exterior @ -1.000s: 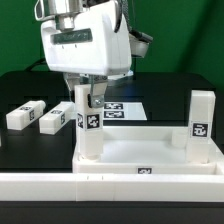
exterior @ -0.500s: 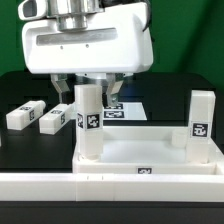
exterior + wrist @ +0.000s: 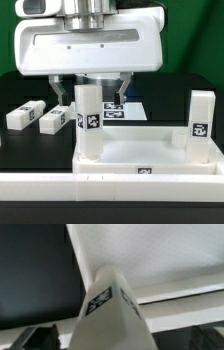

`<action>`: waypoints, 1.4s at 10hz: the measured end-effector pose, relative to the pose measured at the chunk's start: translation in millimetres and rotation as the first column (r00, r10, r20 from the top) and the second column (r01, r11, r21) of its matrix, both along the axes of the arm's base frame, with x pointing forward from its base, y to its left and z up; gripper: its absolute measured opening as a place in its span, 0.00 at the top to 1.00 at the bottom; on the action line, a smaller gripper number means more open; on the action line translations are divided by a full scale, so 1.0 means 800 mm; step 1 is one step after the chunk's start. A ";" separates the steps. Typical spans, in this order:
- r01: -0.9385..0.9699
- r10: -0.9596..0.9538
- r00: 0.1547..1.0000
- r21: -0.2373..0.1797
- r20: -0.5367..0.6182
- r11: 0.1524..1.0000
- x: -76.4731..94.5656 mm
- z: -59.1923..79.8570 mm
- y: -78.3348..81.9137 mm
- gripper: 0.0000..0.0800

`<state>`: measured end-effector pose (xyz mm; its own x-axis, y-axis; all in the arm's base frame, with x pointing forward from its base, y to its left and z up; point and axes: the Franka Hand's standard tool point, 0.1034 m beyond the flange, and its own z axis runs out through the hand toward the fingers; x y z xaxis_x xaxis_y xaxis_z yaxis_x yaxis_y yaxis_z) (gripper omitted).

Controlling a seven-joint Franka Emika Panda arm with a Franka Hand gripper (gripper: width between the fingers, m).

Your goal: Assemble desk

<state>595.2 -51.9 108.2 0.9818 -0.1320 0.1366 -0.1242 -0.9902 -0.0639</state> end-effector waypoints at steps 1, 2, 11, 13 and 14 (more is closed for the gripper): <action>-0.091 0.091 0.996 -0.024 0.000 0.996 0.000 0.000 0.002 0.19; -0.191 0.191 0.982 -0.046 -0.002 0.980 0.000 0.000 0.001 0.19; -0.232 0.232 0.973 -0.053 -0.003 0.971 0.000 0.000 -0.002 0.64; -0.008 0.008 1.000 -0.014 -0.001 1.000 0.000 0.000 -0.003 0.64; 0.094 -0.094 0.996 0.000 -0.005 0.996 0.000 0.000 -0.003 0.64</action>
Offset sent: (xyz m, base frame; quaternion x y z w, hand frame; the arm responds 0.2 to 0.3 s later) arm 0.0013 -0.0035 0.0044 -0.0197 -0.0049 -0.2160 0.9762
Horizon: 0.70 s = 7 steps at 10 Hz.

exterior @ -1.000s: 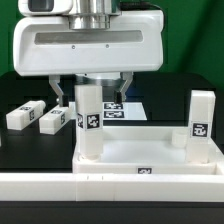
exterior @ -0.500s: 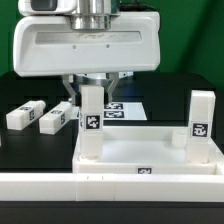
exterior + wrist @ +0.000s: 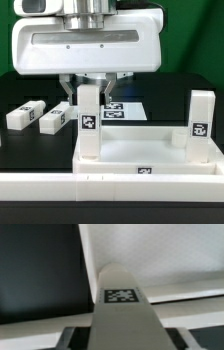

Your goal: Assemble desk

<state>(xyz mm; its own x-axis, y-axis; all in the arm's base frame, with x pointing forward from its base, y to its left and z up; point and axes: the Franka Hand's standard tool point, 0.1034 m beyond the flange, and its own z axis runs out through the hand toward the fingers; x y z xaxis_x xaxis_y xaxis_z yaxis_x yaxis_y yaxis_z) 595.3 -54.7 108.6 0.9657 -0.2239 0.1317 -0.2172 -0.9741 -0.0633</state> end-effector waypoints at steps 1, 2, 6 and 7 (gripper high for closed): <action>0.119 -0.119 0.993 0.017 -0.005 0.993 0.000 0.000 0.000 0.64; 0.232 -0.232 0.973 0.035 -0.013 0.972 -0.001 -0.001 -0.001 0.64; 0.575 -0.573 0.818 0.084 -0.048 0.814 -0.001 -0.001 -0.002 0.64; 0.636 -0.634 0.771 0.091 -0.057 0.766 -0.001 -0.001 -0.002 0.64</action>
Offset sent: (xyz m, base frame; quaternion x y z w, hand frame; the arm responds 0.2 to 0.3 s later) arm -0.0047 0.0025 -0.0089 0.0040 -0.0123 0.3243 0.9459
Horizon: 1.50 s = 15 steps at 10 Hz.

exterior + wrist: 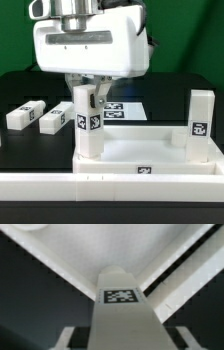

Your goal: Assemble desk

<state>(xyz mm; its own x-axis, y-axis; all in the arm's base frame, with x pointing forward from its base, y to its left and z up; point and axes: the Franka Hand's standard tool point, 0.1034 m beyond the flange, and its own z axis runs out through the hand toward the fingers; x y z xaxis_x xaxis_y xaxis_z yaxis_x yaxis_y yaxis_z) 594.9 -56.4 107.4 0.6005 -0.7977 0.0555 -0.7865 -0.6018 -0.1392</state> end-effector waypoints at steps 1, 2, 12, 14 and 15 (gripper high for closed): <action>0.034 -0.034 0.999 0.004 -0.001 0.999 0.000 0.000 0.000 0.64; 0.034 -0.034 0.999 0.004 0.000 0.999 0.000 0.000 -0.001 0.64; -0.634 0.636 0.771 -0.108 -0.020 0.766 0.001 -0.001 0.001 0.19; -0.787 0.788 0.613 -0.127 -0.052 0.604 0.003 0.001 0.000 0.19; -0.834 0.835 0.546 -0.133 -0.065 0.535 0.004 0.001 0.000 0.19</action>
Offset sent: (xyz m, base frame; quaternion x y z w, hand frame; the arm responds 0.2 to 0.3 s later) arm 0.0000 0.0000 0.0000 0.0000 0.0000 -0.0650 0.9979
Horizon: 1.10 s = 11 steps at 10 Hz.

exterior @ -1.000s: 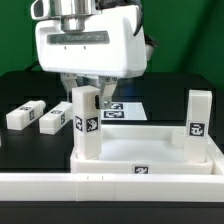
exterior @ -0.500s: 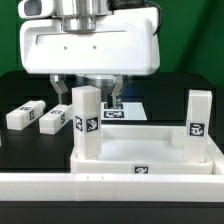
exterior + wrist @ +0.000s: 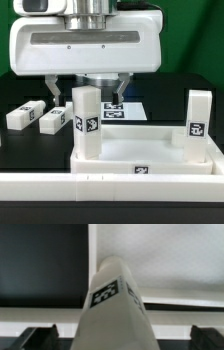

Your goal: Assemble desk

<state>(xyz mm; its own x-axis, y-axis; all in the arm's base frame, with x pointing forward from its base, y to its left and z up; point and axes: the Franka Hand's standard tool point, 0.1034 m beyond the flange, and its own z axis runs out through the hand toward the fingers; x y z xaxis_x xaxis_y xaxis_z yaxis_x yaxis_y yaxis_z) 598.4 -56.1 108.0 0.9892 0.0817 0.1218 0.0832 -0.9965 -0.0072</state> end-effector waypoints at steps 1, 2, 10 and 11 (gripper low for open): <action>-0.088 0.088 0.996 -0.017 -0.004 0.996 -0.001 -0.002 0.000 0.19; -0.125 0.125 0.992 -0.022 -0.004 0.992 -0.001 -0.002 0.000 0.19; -0.215 0.215 0.977 -0.035 -0.003 0.976 -0.001 -0.002 -0.003 0.64; -0.163 0.163 0.987 -0.018 -0.001 0.986 -0.002 -0.003 -0.006 0.64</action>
Offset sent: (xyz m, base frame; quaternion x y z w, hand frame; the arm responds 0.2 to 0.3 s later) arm -0.0006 -0.0007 0.0002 0.0079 0.0013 -0.1821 0.9832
